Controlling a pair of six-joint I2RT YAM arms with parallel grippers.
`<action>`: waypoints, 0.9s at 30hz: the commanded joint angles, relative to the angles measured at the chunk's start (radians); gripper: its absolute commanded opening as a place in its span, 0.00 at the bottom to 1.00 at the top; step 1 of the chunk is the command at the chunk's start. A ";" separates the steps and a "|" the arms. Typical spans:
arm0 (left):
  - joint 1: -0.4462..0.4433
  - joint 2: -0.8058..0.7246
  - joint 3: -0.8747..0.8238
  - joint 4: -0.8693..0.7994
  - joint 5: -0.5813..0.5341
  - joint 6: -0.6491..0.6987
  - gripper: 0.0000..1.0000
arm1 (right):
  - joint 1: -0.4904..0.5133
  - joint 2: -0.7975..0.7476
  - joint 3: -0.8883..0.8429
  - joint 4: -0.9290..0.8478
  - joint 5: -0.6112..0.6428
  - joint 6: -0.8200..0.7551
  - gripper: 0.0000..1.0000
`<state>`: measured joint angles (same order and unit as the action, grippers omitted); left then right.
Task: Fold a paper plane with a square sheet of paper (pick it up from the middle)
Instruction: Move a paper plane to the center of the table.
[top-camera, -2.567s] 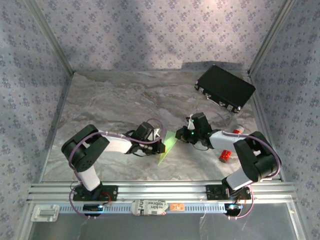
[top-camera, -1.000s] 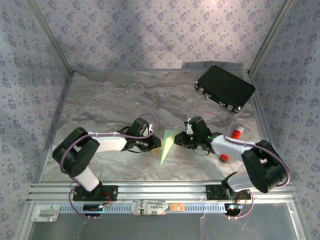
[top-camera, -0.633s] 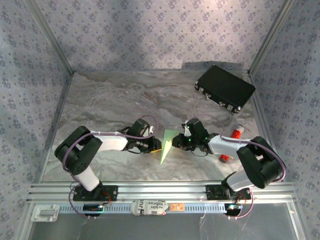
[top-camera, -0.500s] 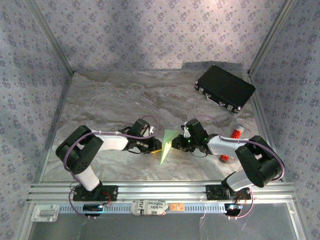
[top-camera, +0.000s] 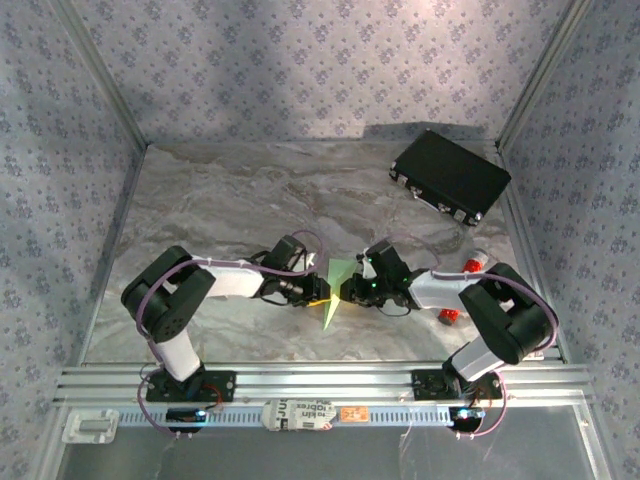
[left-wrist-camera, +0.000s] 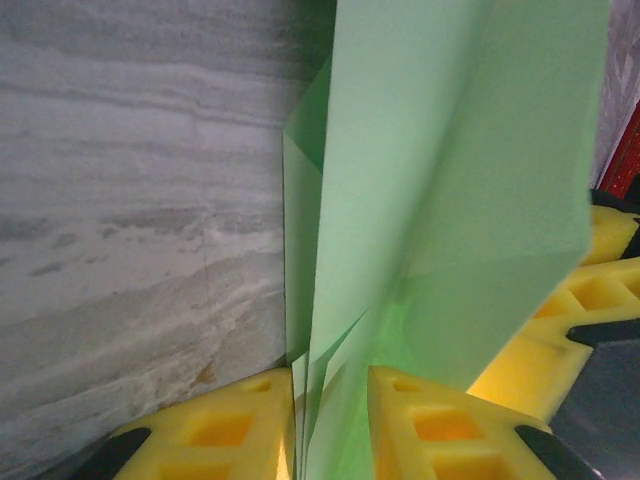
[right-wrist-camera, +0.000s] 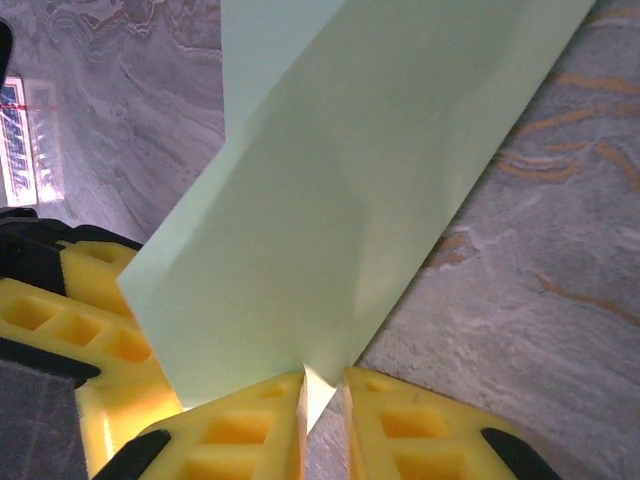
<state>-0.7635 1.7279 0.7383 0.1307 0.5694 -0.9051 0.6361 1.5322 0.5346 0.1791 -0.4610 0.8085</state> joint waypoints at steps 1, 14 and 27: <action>-0.014 0.019 0.020 -0.002 0.027 0.017 0.24 | 0.010 0.013 -0.017 0.023 -0.010 0.021 0.18; -0.016 0.045 0.015 0.079 0.068 -0.025 0.16 | 0.009 0.010 -0.052 0.057 -0.007 0.044 0.17; -0.026 -0.121 0.058 -0.178 -0.184 0.075 0.02 | -0.016 -0.146 -0.054 -0.107 0.138 0.025 0.18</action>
<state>-0.7776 1.7004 0.7460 0.1055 0.5301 -0.9054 0.6270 1.4532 0.4793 0.1844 -0.4183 0.8455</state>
